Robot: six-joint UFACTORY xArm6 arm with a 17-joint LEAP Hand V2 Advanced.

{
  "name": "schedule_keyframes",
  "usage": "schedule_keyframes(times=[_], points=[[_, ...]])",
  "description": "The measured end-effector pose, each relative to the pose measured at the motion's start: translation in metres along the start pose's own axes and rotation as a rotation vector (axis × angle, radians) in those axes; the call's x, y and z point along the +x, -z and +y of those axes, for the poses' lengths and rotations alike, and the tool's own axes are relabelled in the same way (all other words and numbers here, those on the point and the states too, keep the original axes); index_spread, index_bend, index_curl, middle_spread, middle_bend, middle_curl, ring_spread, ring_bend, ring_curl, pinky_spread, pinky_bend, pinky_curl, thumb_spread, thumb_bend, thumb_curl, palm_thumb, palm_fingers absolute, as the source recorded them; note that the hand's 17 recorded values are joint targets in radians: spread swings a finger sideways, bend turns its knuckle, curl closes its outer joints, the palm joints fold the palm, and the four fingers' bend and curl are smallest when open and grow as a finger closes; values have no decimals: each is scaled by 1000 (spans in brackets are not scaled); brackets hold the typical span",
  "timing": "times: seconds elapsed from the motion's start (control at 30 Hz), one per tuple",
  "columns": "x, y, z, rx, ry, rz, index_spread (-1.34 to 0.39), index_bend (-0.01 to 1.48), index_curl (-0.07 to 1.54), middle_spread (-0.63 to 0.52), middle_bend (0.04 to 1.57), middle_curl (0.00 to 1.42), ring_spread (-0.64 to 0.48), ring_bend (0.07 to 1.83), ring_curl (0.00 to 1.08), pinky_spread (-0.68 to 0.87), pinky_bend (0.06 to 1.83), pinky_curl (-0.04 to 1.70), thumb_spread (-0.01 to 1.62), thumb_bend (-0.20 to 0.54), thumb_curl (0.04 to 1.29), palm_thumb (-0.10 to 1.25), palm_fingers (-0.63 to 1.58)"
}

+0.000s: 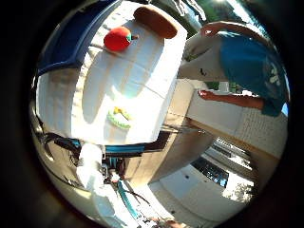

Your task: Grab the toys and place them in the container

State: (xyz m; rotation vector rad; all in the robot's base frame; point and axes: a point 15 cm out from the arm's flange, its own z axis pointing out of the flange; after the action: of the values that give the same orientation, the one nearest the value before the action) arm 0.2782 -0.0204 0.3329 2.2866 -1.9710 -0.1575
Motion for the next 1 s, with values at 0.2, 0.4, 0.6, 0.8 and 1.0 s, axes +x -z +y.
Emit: schedule_keyframes(times=[0.2,0.4,0.6,0.8,1.0], points=[[63,8,22,13,-116,-11,-185,198,374,2,172,323,283,225,311,435,268,217,1280,-19,315,647,347],[113,-15,38,-5,-180,3,-170,149,358,0,178,328,273,236,320,432,284,224,1280,-19,314,648,304],[130,-88,63,-79,-223,-50,-134,134,316,28,163,323,269,265,331,428,360,247,1229,-35,310,590,210],[132,-131,63,-103,-206,-59,-93,137,278,78,178,325,278,302,337,423,413,261,1166,-33,306,553,162],[132,-175,66,-163,-184,-55,-41,154,263,108,196,337,283,323,337,421,420,258,1117,-29,303,545,181]])
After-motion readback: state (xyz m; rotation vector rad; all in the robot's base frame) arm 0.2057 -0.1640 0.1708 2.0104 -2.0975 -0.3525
